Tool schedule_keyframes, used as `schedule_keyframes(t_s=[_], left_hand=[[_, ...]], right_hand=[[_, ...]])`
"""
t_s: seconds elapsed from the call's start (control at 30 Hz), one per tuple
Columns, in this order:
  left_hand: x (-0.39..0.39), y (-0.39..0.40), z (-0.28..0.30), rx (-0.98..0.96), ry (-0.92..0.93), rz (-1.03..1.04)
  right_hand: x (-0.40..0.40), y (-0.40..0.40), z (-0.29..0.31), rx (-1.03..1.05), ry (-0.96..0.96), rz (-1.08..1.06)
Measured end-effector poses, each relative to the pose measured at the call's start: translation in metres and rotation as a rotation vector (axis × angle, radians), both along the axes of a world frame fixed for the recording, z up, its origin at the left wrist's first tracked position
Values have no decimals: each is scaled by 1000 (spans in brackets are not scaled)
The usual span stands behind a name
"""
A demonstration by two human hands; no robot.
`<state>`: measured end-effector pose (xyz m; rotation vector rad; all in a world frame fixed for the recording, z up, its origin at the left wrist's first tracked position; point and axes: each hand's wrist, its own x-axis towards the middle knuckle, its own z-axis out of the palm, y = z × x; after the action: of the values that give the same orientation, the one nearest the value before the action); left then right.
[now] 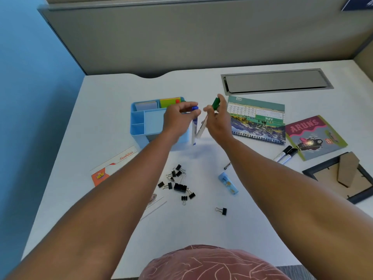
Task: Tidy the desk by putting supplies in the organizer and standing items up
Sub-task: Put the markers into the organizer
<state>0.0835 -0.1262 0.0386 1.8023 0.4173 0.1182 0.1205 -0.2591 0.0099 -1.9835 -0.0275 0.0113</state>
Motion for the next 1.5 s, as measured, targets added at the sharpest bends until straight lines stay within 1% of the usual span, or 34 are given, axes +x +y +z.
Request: schedule_keyframes(t_s=[0.13, 0.23, 0.37, 0.43, 0.53, 0.73, 0.87, 1.0, 1.17, 1.27, 1.37, 1.5], left_hand=[[20, 21, 23, 14, -70, 75], [30, 36, 30, 2, -117, 127], [33, 47, 32, 12, -157, 194], [31, 49, 28, 30, -163, 198], [26, 49, 17, 77, -125, 171], [15, 47, -3, 184, -1, 123], [14, 49, -12, 231, 52, 74], [15, 50, -17, 284, 77, 47], [20, 52, -19, 307, 76, 77], [23, 50, -18, 278, 56, 113], [23, 47, -17, 229, 21, 142], [19, 47, -17, 225, -14, 198]], right_hand=[[12, 19, 19, 67, -129, -68], [16, 32, 32, 164, -146, -76], [16, 45, 41, 194, -165, -67], [16, 50, 39, 176, -173, -42], [15, 53, 31, 93, -138, 25], [14, 53, 13, -13, 18, 84], [15, 52, 6, -105, 43, 125], [16, 52, -1, -142, 82, 155], [22, 51, -5, -189, 58, 189], [25, 51, -5, -202, 58, 222], [25, 49, -5, -162, 63, 194], [25, 45, -8, -165, 61, 143]])
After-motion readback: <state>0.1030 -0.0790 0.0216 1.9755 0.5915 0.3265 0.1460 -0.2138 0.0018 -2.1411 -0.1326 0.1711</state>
